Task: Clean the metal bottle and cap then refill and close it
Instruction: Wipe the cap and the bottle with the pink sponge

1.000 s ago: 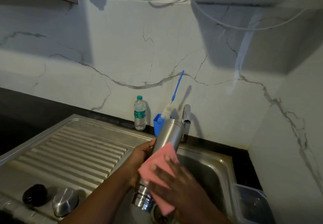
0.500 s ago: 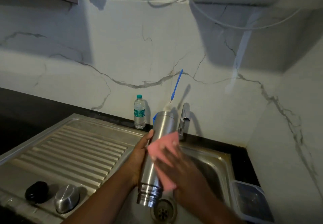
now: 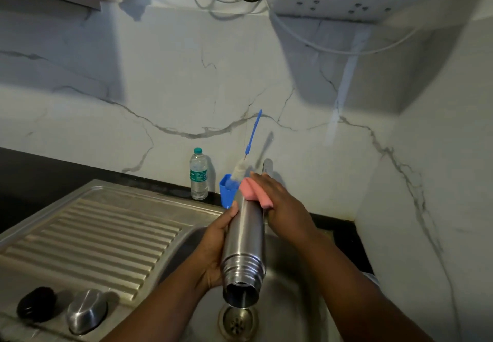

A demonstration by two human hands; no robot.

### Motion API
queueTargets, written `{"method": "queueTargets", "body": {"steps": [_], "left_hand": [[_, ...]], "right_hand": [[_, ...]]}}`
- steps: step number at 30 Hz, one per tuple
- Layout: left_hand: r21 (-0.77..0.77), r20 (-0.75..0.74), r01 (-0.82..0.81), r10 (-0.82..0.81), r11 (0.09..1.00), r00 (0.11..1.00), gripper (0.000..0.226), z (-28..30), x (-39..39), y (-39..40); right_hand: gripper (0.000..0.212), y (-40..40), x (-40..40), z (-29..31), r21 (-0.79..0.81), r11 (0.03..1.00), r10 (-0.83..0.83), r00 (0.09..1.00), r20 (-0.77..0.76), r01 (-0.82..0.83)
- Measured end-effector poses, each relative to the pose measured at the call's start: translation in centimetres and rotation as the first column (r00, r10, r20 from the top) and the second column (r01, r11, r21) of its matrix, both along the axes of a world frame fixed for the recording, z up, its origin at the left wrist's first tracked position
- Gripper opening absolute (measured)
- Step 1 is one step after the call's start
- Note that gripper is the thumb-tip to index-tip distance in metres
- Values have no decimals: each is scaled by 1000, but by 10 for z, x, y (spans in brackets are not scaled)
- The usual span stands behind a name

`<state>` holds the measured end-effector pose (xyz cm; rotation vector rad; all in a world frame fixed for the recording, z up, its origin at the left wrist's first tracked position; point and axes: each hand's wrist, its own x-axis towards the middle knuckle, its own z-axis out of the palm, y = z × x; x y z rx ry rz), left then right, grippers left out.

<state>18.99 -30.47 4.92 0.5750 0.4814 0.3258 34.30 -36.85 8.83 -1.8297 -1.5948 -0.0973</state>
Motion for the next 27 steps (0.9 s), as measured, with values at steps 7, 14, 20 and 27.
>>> {"method": "queueTargets", "body": {"steps": [7, 14, 20, 27], "left_hand": [[-10, 16, -138, 138, 990, 990, 61, 5, -14, 14], [21, 111, 74, -76, 997, 991, 63, 2, -16, -12], [57, 5, 24, -24, 998, 1000, 74, 6, -18, -11], [17, -17, -215, 215, 976, 976, 75, -6, -29, 19]], "right_hand": [[77, -70, -63, -29, -302, 864, 472, 856, 210, -403], [110, -63, -22, -29, -42, 966, 227, 754, 616, -257], [78, -30, -10, -2, 12, 999, 42, 927, 373, -50], [98, -66, -65, -52, -67, 915, 370, 760, 535, -398]]}}
